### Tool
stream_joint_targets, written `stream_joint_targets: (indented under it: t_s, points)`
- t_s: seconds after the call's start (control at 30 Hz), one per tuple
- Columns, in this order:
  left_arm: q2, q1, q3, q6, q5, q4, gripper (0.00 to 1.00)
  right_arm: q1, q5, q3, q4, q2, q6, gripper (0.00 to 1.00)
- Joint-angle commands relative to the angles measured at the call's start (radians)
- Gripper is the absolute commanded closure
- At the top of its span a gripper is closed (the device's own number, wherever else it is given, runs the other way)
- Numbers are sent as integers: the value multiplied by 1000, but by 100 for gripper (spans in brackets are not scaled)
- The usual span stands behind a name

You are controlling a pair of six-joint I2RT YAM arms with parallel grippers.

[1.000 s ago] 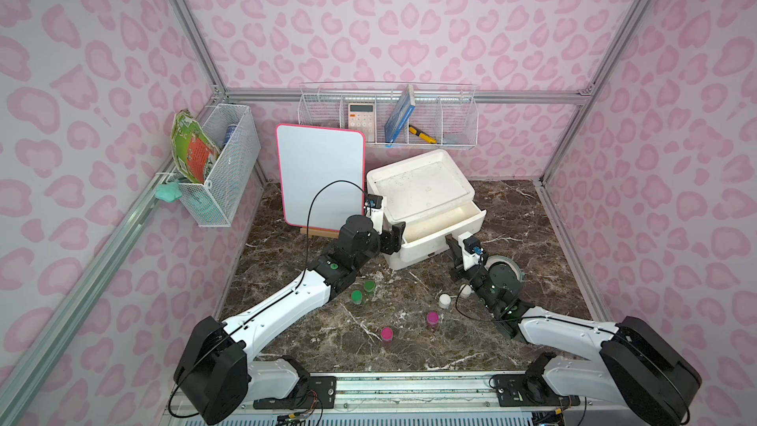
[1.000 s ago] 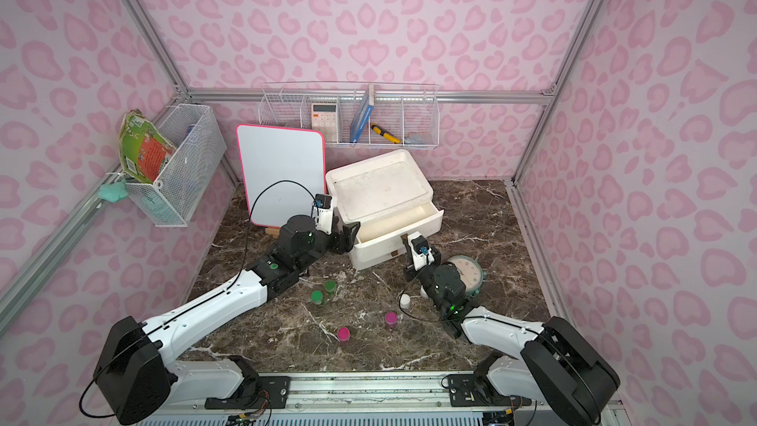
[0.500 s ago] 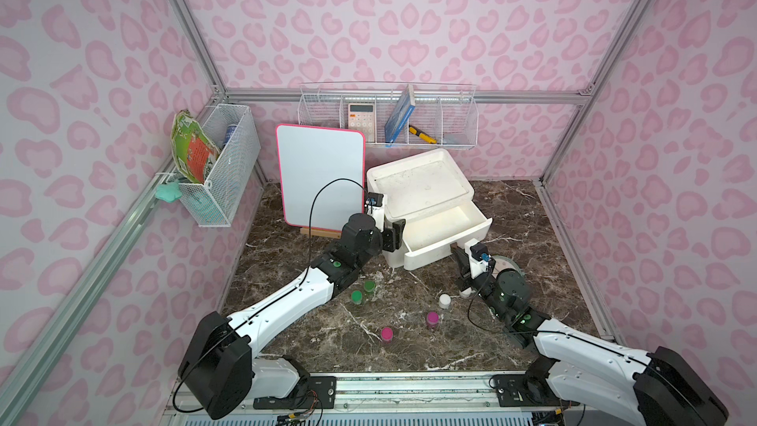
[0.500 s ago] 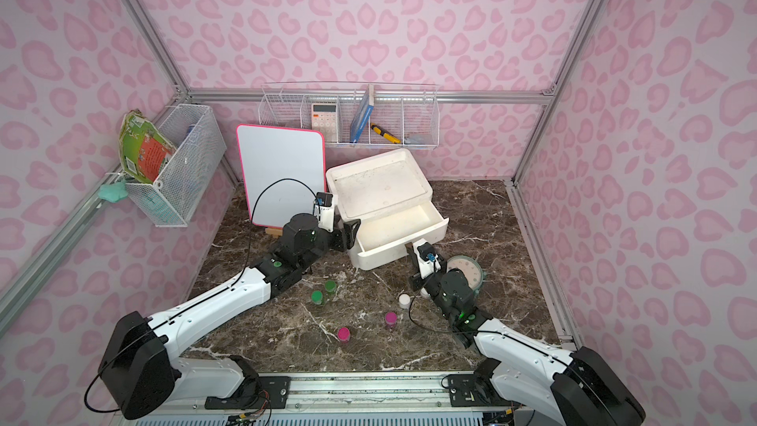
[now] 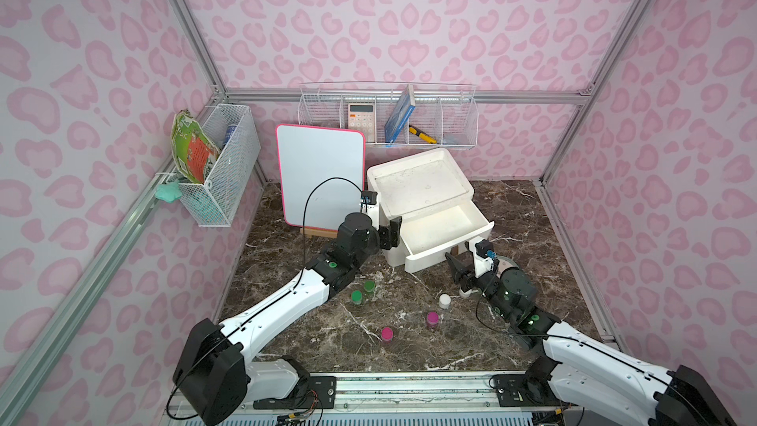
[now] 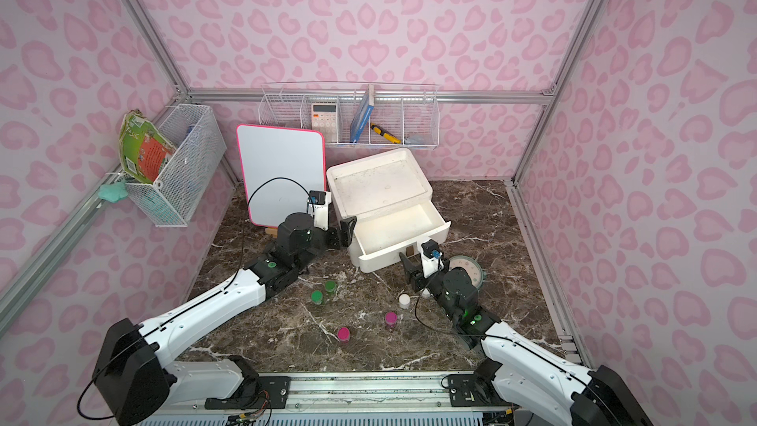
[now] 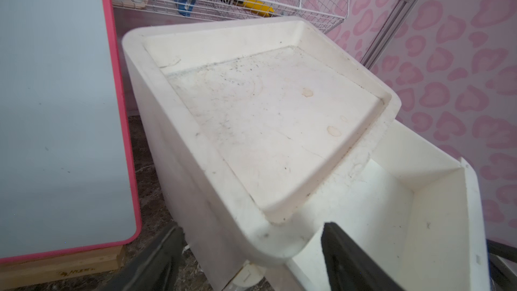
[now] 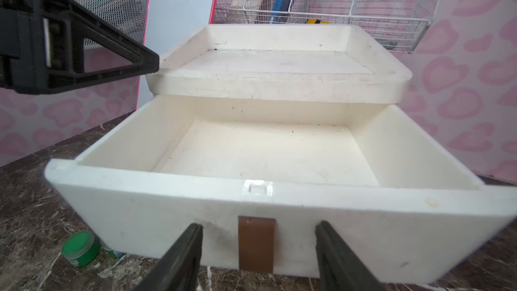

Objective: Put the paint cans in the drawer according to color
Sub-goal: Open the drawer in the storage box, then pick up the paint can at the center of the board.

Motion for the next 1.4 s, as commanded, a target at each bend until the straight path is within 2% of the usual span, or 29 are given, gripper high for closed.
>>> stream_joint_targets:
  t_s: [0.0, 0.1, 0.27, 0.37, 0.47, 0.6, 0.73, 0.87, 1.1, 1.37]
  points:
    - [-104, 1, -27, -35, -85, -109, 13, -1, -5, 34, -194, -57, 71, 28]
    - [-242, 0, -63, -98, -130, -306, 11, -2, -1, 62, -347, -134, 123, 26]
    - [-402, 1, -72, -288, -162, -744, 15, -14, 51, 106, -518, -222, 245, 24]
    - [-439, 0, -75, -425, -123, -959, 17, -16, 69, 118, -534, -241, 282, 24]
    - [-455, 1, -96, -524, -44, -1066, 18, -16, 107, 122, -511, -242, 305, 25]
    - [-427, 0, -161, -552, 58, -1051, 18, -16, 112, 105, -464, -237, 306, 26]
    - [-322, 1, -200, -519, 77, -946, 18, -16, 100, 95, -434, -227, 304, 28]
    - [-155, 0, -169, -476, 62, -886, 19, -16, 96, 102, -436, -222, 302, 28]
    - [106, 20, -105, -387, 120, -817, 22, -16, 102, 88, -436, -237, 308, 29]
    - [212, 71, -92, -372, 175, -742, 25, -16, 115, 84, -434, -249, 305, 30]
